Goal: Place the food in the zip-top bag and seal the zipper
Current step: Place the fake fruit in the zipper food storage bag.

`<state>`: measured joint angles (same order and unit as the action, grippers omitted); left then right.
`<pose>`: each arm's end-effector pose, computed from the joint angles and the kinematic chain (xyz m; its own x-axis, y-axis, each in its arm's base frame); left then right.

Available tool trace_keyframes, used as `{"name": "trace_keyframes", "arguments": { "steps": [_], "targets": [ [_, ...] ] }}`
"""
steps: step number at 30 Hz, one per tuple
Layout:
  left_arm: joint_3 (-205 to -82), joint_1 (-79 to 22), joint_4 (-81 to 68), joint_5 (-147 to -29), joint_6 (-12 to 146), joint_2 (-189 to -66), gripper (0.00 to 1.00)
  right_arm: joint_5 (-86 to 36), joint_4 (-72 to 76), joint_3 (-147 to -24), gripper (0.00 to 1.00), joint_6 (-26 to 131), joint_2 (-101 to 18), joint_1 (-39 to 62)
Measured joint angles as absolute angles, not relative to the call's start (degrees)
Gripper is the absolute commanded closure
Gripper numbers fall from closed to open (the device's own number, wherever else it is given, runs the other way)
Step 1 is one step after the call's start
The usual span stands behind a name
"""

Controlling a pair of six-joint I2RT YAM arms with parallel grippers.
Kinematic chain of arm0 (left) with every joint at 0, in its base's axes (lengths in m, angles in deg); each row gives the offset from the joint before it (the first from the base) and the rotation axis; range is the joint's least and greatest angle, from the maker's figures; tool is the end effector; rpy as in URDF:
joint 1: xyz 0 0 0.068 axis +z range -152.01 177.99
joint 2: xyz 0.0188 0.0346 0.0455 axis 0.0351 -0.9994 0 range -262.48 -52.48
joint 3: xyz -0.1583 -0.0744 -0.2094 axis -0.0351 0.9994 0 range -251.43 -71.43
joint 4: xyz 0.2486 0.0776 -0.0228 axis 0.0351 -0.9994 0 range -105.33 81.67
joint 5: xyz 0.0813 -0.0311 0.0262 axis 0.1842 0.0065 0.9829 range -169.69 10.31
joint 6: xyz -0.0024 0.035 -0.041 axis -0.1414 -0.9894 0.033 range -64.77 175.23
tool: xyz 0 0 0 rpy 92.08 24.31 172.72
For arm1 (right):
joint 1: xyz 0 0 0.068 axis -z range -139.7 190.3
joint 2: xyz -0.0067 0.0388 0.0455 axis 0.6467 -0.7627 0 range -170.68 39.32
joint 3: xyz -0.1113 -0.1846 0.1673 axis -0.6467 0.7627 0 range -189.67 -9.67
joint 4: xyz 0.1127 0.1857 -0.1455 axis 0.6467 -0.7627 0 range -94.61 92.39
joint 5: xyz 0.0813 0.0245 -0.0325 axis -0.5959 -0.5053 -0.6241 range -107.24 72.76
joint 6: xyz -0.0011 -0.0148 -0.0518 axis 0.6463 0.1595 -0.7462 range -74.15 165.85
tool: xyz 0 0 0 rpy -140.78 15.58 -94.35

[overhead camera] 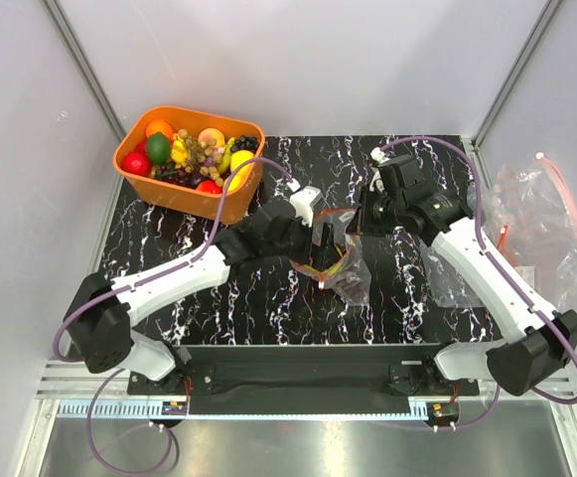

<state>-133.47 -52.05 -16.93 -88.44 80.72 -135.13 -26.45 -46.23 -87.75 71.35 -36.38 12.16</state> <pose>0.2090 -0.2579 0.2920 -0.6457 0.1082 -0.7559 0.6259 0.6420 -0.4429 0.2377 0.1335 0.3607 -0.8173 0.0448 -0.5745 -0.2341 0.8851 0.4021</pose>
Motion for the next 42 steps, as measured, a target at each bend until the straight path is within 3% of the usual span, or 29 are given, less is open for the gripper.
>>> {"name": "trace_keyframes", "arguments": {
  "steps": [17, 27, 34, 36, 37, 38, 39, 41, 42],
  "targets": [
    [-145.1, -50.7, -32.1, -82.4, 75.2, -126.8, 0.01, -22.8, -48.5, -87.8, 1.00, 71.3, -33.4, 12.2],
    [-145.9, -49.1, -39.4, -78.7, 74.8, -128.6, 0.01, -22.2, -48.6, -87.8, 1.00, 71.2, -32.0, 12.2],
    [-143.8, -49.1, -38.7, -77.5, 75.4, -134.7, 0.12, -22.3, -48.6, -87.5, 1.00, 71.2, -31.9, 12.2],
    [-143.2, -49.1, -38.2, -76.6, 75.8, -136.3, 0.22, -22.3, -48.5, -87.2, 1.00, 71.3, -31.8, 12.2],
    [-142.9, -49.1, -38.2, -75.9, 75.8, -137.0, 0.32, -22.3, -48.5, -87.2, 1.00, 71.3, -31.7, 12.2],
    [-142.6, -49.1, -38.1, -75.5, 76.1, -137.5, 0.59, -22.3, -48.5, -87.1, 1.00, 71.3, -31.6, 12.2],
    [-142.5, -49.1, -38.2, -75.0, 76.4, -137.8, 0.77, -22.3, -48.5, -87.0, 1.00, 71.3, -31.5, 12.2],
    [-142.5, -49.1, -38.1, -74.9, 76.1, -138.4, 1.00, -22.4, -48.5, -86.8, 1.00, 71.3, -31.1, 12.2],
    [-142.5, -49.1, -38.1, -74.9, 76.0, -138.4, 1.00, -22.4, -48.5, -86.7, 1.00, 71.3, -31.0, 12.2]
  ]
}}
